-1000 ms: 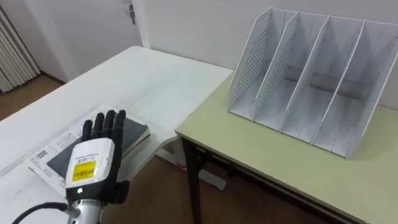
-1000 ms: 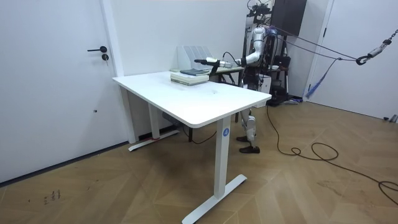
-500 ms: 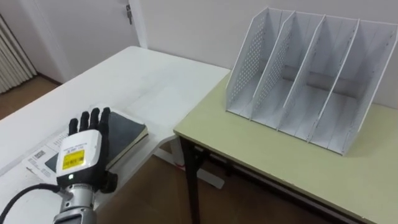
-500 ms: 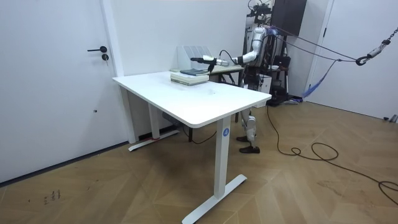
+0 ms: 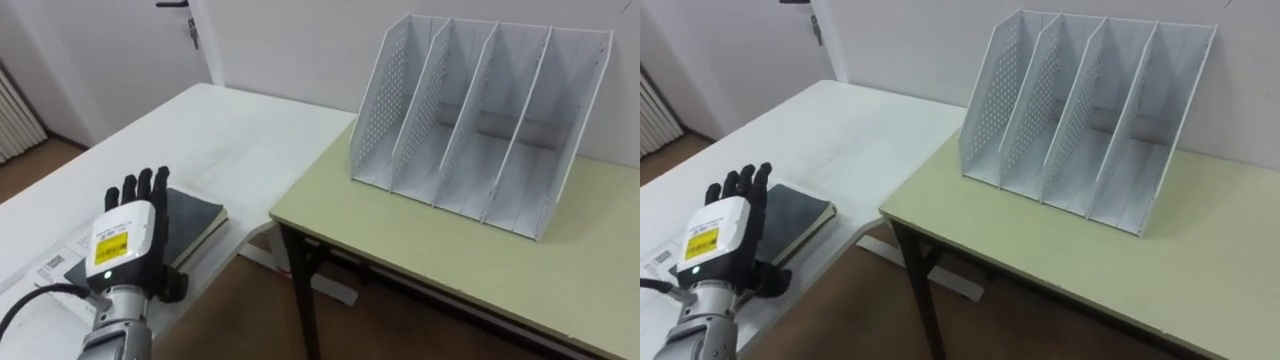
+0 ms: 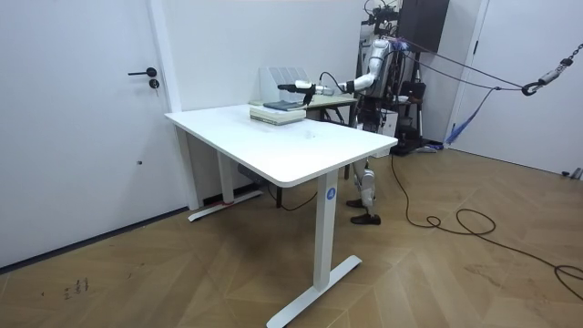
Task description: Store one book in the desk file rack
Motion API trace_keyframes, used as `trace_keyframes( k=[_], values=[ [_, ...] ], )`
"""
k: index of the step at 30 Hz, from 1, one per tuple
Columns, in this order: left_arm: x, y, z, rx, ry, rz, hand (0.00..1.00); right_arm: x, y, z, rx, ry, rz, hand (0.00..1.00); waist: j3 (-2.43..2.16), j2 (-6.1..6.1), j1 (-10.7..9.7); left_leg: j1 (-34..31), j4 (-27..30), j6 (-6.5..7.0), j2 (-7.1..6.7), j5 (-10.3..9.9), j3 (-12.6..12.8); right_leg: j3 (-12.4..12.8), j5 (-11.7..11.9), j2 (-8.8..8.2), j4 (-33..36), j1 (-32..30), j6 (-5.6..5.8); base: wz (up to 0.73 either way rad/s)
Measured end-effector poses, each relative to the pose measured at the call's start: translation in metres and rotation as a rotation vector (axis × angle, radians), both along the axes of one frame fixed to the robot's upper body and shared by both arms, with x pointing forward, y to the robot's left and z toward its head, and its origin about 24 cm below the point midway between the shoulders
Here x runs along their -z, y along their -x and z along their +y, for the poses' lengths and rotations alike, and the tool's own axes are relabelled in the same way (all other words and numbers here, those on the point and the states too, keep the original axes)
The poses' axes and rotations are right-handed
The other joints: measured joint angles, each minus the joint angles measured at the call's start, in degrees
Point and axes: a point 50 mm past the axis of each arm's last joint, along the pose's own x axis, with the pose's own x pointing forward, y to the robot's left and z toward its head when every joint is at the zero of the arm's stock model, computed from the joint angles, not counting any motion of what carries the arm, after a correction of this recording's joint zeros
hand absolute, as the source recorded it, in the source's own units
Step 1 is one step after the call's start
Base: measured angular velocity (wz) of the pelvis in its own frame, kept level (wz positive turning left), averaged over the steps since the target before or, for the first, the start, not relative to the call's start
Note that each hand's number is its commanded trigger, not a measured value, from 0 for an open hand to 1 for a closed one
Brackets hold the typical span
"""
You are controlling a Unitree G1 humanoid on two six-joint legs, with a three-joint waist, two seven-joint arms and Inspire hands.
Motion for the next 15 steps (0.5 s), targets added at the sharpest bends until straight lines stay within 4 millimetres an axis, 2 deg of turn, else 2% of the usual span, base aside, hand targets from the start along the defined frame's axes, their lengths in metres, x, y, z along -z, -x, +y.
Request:
trace_keyframes(
  k=[5, 13, 14, 15],
  values=[
    [0.013, 0.004, 0.002, -0.024, 0.143, 0.12, 0.0, 0.0, -0.002, 0.0, -0.01, 0.008, -0.002, 0.0, 0.09, -0.14, -0.3, -0.4, 0.1, 0.0, -0.03, 0.0, 0.3, 0.0, 0.0, 0.0, 0.2, -0.5, 0.0, 0.0],
    [0.015, 0.002, 0.004, -0.013, 0.16, 0.169, 0.0, -0.001, -0.015, -0.002, -0.045, 0.024, -0.032, 0.0, -0.06, -0.01, -0.7, -0.5, 0.5, 0.0, -0.05, 0.0, 0.3, -0.1, 0.0, -0.04, 0.1, -0.4, 0.01, 0.0],
    [0.015, 0.002, 0.005, -0.014, 0.161, 0.176, 0.17, -0.001, -0.016, -0.002, -0.045, 0.024, -0.035, 0.0, -0.11, 0.05, -0.7, -0.4, 0.5, 0.0, -0.05, 0.0, 0.3, -0.1, 0.0, -0.03, 0.1, -0.3, -0.01, 0.0],
    [0.016, 0.001, 0.005, -0.014, 0.161, 0.18, 0.53, -0.001, -0.016, -0.002, -0.046, 0.024, -0.036, 0.0, -0.14, 0.09, -0.7, -0.4, 0.5, 0.0, -0.05, 0.0, 0.3, -0.1, 0.0, -0.03, 0.1, -0.3, -0.02, 0.0]
  ],
)
